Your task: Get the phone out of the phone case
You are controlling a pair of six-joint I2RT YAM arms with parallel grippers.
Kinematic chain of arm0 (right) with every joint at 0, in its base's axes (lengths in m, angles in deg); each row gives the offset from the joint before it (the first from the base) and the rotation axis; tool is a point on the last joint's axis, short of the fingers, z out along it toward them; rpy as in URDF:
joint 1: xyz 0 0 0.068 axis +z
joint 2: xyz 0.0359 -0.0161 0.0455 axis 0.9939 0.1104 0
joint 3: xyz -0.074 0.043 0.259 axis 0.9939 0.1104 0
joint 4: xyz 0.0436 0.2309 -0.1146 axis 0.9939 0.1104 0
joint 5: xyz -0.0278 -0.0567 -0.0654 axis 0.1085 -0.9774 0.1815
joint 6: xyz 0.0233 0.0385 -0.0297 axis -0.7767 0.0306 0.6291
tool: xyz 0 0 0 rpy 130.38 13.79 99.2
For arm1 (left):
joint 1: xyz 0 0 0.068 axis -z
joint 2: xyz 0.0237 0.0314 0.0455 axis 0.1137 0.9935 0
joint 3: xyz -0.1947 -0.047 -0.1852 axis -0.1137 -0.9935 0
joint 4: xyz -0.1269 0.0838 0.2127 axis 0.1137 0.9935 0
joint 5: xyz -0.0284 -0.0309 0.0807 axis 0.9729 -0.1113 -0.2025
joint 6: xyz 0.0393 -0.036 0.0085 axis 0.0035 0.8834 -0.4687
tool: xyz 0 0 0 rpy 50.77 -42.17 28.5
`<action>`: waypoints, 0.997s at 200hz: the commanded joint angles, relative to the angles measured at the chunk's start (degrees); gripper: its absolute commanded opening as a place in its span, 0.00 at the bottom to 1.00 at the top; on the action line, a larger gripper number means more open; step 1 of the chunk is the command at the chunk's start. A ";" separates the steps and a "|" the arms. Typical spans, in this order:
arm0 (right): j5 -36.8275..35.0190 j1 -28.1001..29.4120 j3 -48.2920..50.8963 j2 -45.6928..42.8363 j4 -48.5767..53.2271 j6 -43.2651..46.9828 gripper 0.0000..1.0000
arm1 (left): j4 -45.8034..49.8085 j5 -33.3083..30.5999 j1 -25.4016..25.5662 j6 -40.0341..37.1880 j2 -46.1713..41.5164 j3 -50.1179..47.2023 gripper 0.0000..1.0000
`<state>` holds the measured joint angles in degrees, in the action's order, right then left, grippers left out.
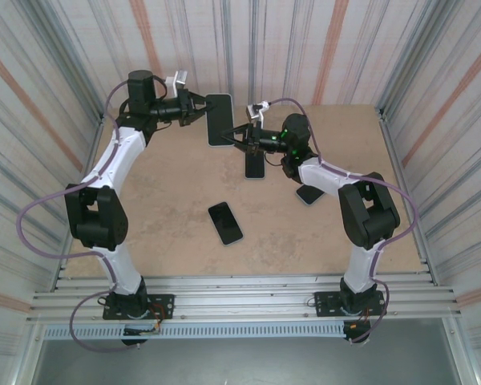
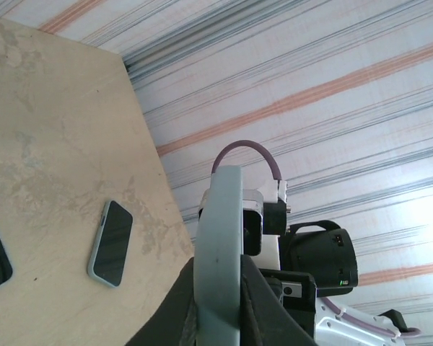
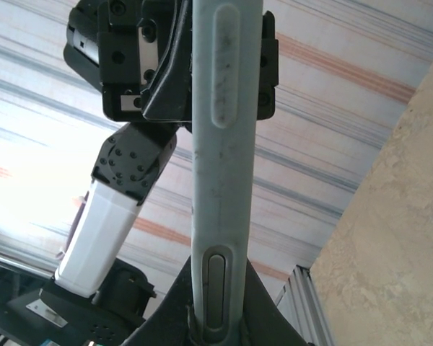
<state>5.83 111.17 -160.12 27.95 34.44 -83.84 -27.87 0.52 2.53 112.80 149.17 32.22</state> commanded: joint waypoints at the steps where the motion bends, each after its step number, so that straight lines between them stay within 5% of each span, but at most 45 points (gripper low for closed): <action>1: 0.40 0.40 -2.20 -0.61 -2.68 0.65 0.18 | -2.17 -1.72 0.37 1.14 -0.07 -0.98 0.10; 37: -3.23 0.09 0.63 -3.30 1.96 5.79 0.43 | -8.14 -6.95 -0.01 6.06 -2.23 -3.79 0.07; 60: -7.71 0.30 3.55 -5.04 2.39 8.40 0.51 | -13.44 -11.50 0.08 10.68 -3.69 -6.02 0.06; 127: -20.20 4.20 11.54 -8.57 -0.90 15.64 0.53 | -24.51 -28.45 1.37 16.62 -9.58 -12.95 0.04; 199: -26.54 5.94 11.16 -6.31 -8.81 12.93 0.43 | -30.51 -31.25 4.01 19.43 -10.10 -15.93 0.03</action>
<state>-17.71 116.81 -148.25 20.95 30.68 -70.75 -52.09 -29.01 5.85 130.09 142.55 16.83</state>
